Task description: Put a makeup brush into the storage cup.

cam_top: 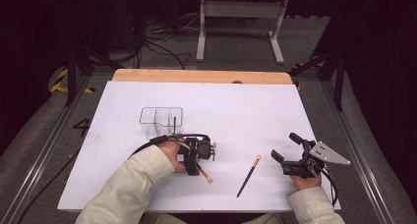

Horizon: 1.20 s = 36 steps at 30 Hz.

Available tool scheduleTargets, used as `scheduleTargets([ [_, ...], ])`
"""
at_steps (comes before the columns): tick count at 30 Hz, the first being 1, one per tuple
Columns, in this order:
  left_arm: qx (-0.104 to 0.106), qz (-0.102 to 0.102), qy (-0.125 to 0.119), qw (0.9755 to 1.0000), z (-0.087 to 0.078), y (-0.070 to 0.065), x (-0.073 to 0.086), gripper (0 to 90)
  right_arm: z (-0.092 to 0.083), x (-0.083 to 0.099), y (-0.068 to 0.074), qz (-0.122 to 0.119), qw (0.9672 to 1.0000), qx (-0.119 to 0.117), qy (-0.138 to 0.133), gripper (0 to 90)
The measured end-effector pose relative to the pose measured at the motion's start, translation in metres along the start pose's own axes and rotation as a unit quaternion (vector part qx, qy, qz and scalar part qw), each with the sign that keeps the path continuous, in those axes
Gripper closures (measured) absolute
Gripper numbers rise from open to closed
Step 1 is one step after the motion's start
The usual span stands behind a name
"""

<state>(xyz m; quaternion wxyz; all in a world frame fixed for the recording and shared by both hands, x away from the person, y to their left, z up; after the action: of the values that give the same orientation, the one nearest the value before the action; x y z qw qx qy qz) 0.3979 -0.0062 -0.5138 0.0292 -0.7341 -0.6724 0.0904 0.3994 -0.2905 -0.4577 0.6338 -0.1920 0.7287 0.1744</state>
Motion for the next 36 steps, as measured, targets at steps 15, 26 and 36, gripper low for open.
scheduleTargets([
  [15,0.0,0.012,0.02,0.9997,-0.0014,-0.0066,0.0,78.9,0.0005,0.0006,0.0001,0.002,1.0,-0.002,0.002,2.2],
  [26,0.006,-0.004,0.029,0.9995,-0.002,-0.0068,-0.0006,83.0,0.0006,0.0008,-0.0004,0.003,1.0,0.0,0.003,2.4],
  [36,0.01,-0.01,0.034,0.9993,-0.0025,-0.0062,-0.001,83.1,0.0007,0.001,-0.0004,0.002,1.0,0.0,0.004,2.5],
])
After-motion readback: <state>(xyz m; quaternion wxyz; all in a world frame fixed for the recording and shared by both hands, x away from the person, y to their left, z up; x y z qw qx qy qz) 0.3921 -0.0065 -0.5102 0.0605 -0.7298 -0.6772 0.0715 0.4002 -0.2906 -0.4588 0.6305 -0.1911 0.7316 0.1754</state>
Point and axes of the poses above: each handheld gripper's, and its own axes: z roughly forward along the jaws, x roughly out of its underside, y roughly to its left, the point moved 9 cm from there along z, roughly forward along the jaws, and after that the axes turned 9 degrees about x, right-handed, at the moved point
